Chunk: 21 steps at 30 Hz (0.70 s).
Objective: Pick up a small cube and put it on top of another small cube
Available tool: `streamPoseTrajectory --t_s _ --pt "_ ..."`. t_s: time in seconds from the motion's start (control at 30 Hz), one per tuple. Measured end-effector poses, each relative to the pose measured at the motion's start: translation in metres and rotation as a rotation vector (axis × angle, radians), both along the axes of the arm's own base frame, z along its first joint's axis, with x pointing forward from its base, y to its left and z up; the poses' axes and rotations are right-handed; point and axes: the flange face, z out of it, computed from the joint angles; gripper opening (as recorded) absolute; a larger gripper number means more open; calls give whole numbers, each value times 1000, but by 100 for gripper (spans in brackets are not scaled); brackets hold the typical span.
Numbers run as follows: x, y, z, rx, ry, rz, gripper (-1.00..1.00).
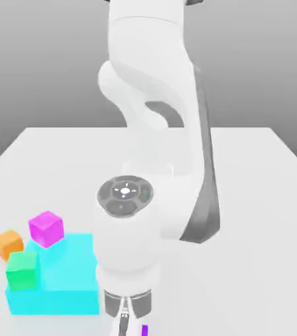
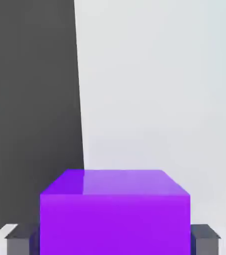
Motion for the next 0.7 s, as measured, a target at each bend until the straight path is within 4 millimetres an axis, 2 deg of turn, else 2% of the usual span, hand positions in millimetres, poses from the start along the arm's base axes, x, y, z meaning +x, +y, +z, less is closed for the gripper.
streamPoseTrajectory --t_s 0.07,0.1,0.27,0.7 --pt "0 0 -5 0 -1 -1 -100" --pt "0 0 1 -1 -1 -1 -100" --pt "-2 -6 59 3 2 22 -100" --pt "-41 -107 120 35 -4 485 -100"
